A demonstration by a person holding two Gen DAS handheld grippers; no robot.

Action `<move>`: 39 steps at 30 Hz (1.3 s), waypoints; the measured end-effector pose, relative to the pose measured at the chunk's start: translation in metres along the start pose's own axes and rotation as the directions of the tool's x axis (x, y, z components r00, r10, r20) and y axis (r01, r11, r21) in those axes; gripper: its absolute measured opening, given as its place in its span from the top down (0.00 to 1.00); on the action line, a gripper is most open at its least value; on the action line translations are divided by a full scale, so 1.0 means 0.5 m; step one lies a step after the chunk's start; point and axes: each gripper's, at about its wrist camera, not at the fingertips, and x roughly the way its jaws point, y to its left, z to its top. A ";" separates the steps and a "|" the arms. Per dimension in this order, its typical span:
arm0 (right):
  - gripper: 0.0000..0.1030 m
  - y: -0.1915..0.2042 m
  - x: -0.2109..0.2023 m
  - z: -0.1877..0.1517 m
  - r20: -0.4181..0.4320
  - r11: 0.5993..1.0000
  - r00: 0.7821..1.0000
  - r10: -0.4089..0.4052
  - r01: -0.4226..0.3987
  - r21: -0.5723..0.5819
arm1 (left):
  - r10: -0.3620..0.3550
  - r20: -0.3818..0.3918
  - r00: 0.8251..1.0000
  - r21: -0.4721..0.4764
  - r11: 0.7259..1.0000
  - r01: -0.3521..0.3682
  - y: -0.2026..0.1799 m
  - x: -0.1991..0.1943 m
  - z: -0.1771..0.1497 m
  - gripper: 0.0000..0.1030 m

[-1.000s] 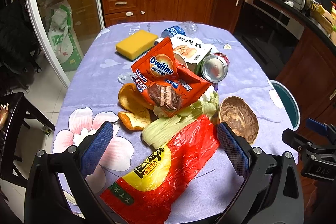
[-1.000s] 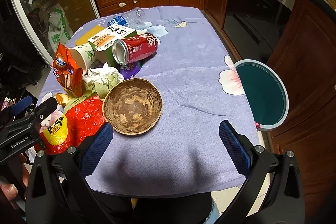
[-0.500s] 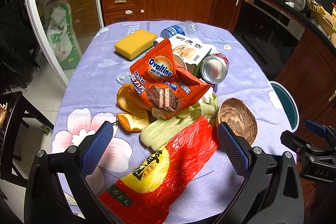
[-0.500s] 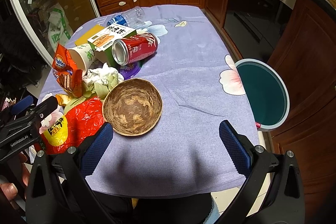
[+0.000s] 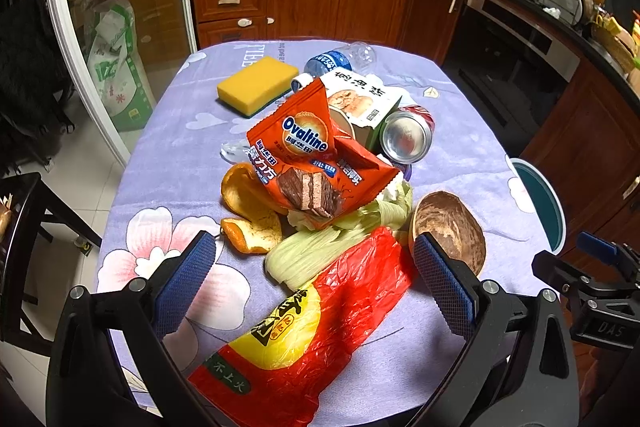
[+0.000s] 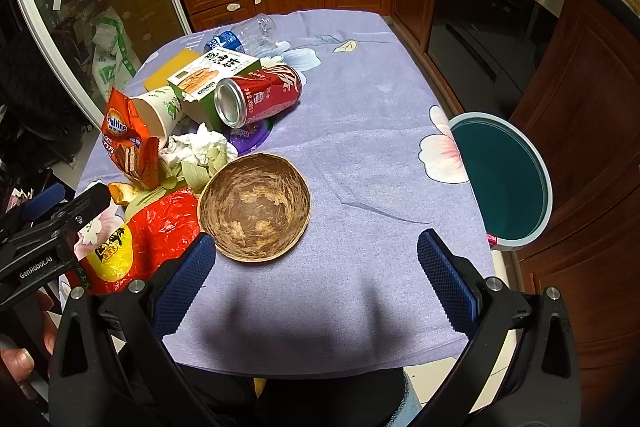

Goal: Collect trash

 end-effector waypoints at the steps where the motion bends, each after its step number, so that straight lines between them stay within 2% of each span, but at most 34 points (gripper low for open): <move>1: 0.06 0.001 0.000 0.001 -0.001 1.000 1.000 0.001 -0.001 0.001 | 0.000 -0.001 1.000 -0.001 1.000 0.000 0.000 0.001 0.001 0.04; 12: 0.06 0.000 0.004 0.003 -0.010 1.000 1.000 0.004 -0.004 0.003 | -0.008 -0.015 1.000 -0.015 1.000 0.007 0.004 0.006 0.005 0.04; 20: 0.06 -0.009 0.018 0.014 -0.022 1.000 1.000 0.002 -0.002 0.007 | -0.077 -0.075 0.994 -0.074 0.995 0.072 0.035 0.041 0.035 0.04; 28: 0.06 -0.029 0.047 0.045 -0.034 1.000 0.999 -0.007 0.008 0.030 | -0.126 -0.104 0.987 -0.131 0.985 0.112 0.028 0.077 0.089 0.04; 32: 0.06 -0.047 0.057 0.067 -0.026 0.998 1.000 -0.009 0.011 0.058 | -0.102 -0.074 0.992 -0.190 0.978 0.086 0.029 0.095 0.122 0.04; 34: 0.06 -0.053 0.064 0.074 -0.030 0.997 1.000 -0.008 0.010 0.071 | -0.102 -0.083 0.991 -0.211 0.974 0.083 0.031 0.112 0.131 0.04; 39: 0.06 -0.046 0.089 0.085 -0.055 0.998 0.998 -0.005 0.008 0.061 | -0.057 -0.100 0.993 -0.187 0.982 0.037 0.038 0.139 0.123 0.04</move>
